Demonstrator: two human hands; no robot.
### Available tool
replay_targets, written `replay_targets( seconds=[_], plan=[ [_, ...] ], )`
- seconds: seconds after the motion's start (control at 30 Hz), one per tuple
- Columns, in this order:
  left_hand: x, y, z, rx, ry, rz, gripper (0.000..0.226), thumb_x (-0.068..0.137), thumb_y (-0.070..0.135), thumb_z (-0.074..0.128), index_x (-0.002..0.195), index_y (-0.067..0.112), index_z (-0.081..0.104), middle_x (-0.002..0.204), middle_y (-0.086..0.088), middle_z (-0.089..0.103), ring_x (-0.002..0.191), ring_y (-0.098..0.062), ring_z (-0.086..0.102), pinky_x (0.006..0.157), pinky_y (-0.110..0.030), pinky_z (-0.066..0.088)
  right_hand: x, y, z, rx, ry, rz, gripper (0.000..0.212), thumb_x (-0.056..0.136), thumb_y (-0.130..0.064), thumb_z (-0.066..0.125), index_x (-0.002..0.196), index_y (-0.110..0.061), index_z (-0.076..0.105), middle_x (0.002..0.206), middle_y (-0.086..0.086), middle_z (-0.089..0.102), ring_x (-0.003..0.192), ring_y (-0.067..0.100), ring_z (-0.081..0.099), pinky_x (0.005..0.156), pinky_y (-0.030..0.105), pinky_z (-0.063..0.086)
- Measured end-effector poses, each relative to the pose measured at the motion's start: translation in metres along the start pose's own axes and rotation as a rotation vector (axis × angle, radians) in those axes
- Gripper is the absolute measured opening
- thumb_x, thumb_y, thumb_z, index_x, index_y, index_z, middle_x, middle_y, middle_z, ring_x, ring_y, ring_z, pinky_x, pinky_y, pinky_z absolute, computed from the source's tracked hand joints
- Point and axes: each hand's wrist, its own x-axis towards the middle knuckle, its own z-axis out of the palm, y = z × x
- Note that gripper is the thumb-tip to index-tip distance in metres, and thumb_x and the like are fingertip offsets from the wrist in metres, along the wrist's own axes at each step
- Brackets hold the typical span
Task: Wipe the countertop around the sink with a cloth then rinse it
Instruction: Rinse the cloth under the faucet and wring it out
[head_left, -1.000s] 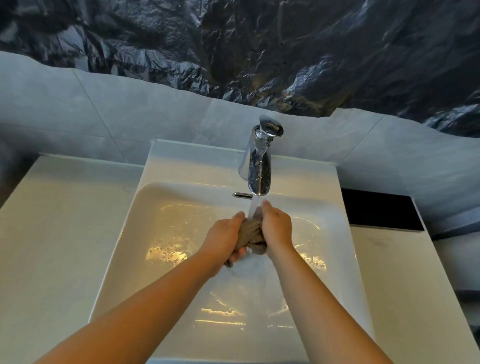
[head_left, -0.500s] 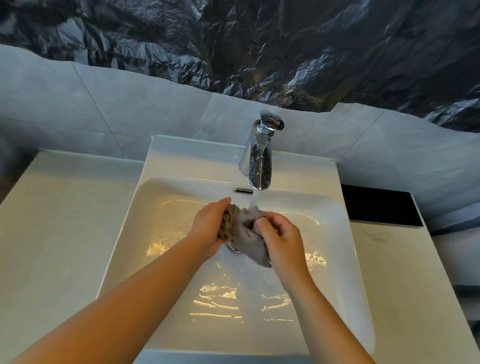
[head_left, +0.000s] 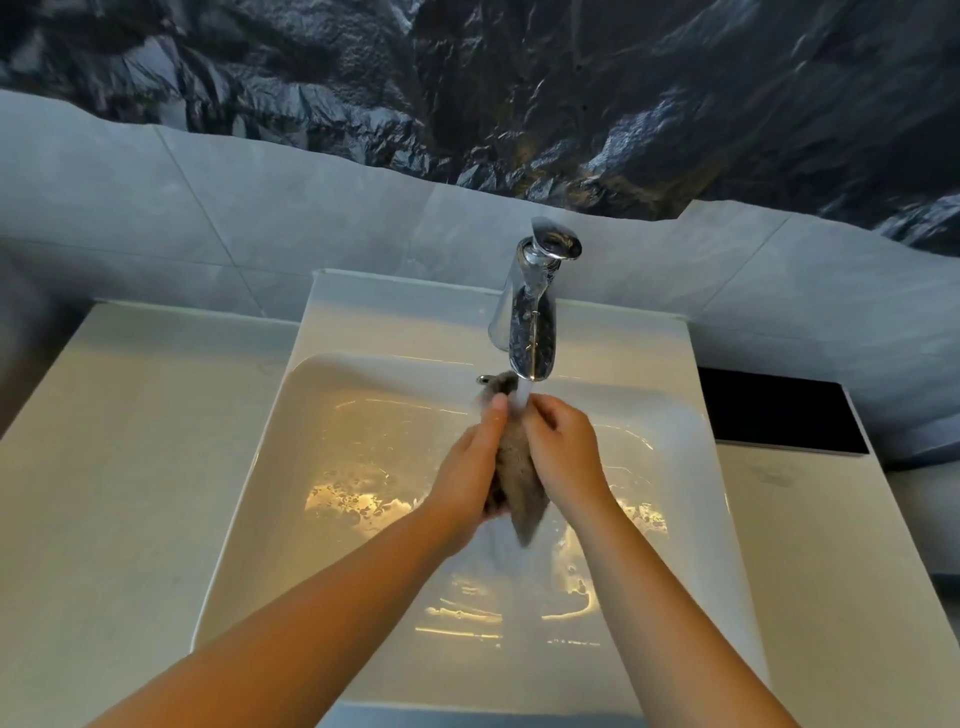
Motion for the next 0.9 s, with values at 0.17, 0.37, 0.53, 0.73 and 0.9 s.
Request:
replay_targets(
  seconds=[0.17,0.37,0.53,0.73,0.9],
  plan=[
    [0.025,0.003,-0.011,0.043,0.226,0.094,0.045,0.078,0.052,0.040,0.101,0.022,0.065,0.100,-0.011,0.069,0.096,-0.032,0.066,0.086,-0.052,0.054,-0.030,0.023,0.016,0.065,0.043,-0.064,0.024,0.099,-0.031,0.043,0.118,-0.027,0.058,0.114,-0.009,0.056,0.101,-0.003,0.054,0.074,0.011,0.045],
    [0.029,0.010,-0.017,-0.066,0.273,0.155,0.036,0.085,0.032,0.035,0.109,0.018,0.057,0.109,-0.016,0.065,0.099,-0.031,0.064,0.082,-0.048,0.056,-0.035,0.031,0.028,0.262,0.126,0.126,0.029,0.096,-0.043,0.042,0.116,-0.025,0.053,0.103,-0.010,0.062,0.094,0.003,0.059,0.063,0.006,0.046],
    [0.025,0.019,-0.019,-0.025,0.184,0.113,0.046,0.089,0.049,0.038,0.108,0.016,0.064,0.098,-0.010,0.072,0.094,-0.027,0.067,0.076,-0.038,0.055,-0.026,0.026,0.015,0.289,0.256,0.002,0.020,0.096,-0.031,0.050,0.100,-0.014,0.061,0.095,0.001,0.061,0.085,0.007,0.060,0.062,0.009,0.047],
    [0.023,0.011,-0.005,0.242,0.315,0.191,0.047,0.095,0.054,0.034,0.100,0.016,0.060,0.097,-0.010,0.066,0.092,-0.027,0.065,0.085,-0.048,0.054,-0.020,0.017,0.031,0.271,0.303,-0.118,0.029,0.084,-0.053,0.052,0.088,-0.025,0.058,0.087,0.000,0.063,0.081,0.012,0.063,0.066,0.023,0.057],
    [0.014,0.004,0.001,0.337,0.322,0.315,0.039,0.101,0.035,0.032,0.081,0.018,0.062,0.077,-0.007,0.065,0.076,-0.026,0.064,0.079,-0.048,0.054,0.000,0.020,0.034,0.301,0.256,0.044,0.031,0.097,-0.032,0.050,0.070,-0.020,0.060,0.064,-0.002,0.062,0.059,0.003,0.059,0.055,0.017,0.049]
  ],
)
